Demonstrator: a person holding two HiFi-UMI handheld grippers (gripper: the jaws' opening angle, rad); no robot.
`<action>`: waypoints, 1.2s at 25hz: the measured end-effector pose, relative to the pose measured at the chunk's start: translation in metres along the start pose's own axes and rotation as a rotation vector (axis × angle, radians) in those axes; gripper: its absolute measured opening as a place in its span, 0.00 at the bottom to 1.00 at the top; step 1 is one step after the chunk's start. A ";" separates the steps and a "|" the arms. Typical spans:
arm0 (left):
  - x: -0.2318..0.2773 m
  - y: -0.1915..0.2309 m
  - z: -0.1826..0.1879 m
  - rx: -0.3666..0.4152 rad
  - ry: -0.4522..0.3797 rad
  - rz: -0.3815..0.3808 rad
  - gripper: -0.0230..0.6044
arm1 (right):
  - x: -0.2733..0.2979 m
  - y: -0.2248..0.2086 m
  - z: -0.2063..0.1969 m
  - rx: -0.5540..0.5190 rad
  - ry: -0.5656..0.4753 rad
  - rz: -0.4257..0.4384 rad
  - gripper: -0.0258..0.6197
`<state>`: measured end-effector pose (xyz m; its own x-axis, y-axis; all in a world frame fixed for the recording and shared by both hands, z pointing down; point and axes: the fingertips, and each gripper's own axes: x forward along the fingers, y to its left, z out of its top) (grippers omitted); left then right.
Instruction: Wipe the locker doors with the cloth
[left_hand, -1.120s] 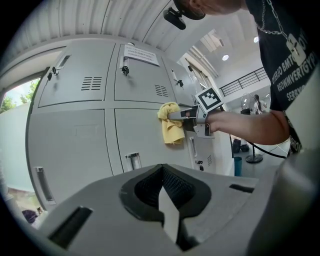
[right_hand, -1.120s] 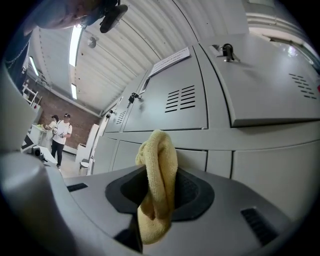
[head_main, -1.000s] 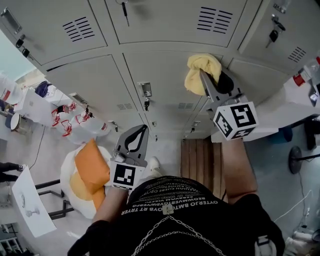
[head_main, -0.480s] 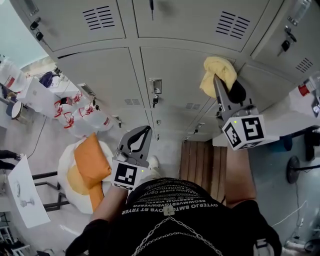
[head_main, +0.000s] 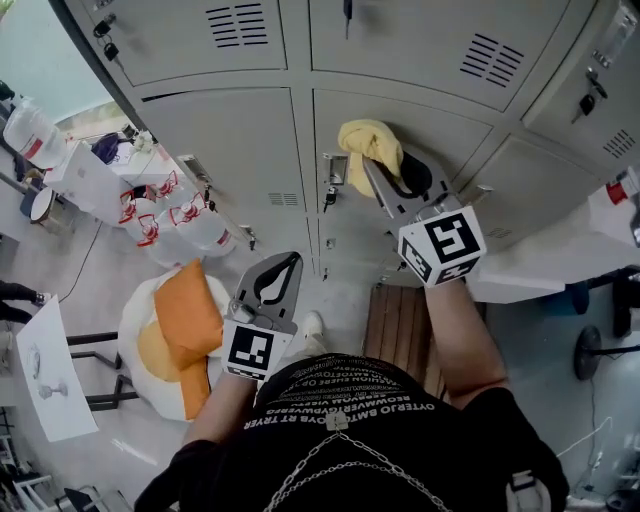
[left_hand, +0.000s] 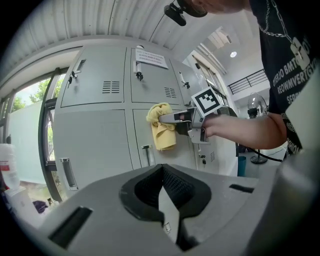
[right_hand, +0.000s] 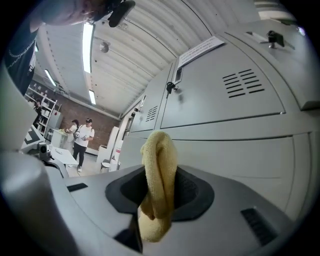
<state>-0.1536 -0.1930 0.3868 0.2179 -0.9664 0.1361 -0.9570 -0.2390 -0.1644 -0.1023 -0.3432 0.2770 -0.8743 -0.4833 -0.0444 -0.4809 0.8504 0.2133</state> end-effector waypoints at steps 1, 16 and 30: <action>-0.002 0.001 -0.002 0.000 0.008 0.004 0.05 | 0.006 0.004 -0.003 0.003 0.012 0.012 0.21; -0.026 -0.001 -0.019 0.001 0.070 0.019 0.05 | 0.042 0.006 -0.038 -0.072 0.105 -0.027 0.21; -0.011 -0.026 -0.012 0.026 0.060 -0.048 0.05 | -0.015 -0.044 -0.054 -0.092 0.149 -0.161 0.21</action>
<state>-0.1334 -0.1750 0.4009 0.2510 -0.9465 0.2030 -0.9403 -0.2882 -0.1811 -0.0643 -0.3850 0.3207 -0.7643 -0.6422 0.0585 -0.5993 0.7409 0.3032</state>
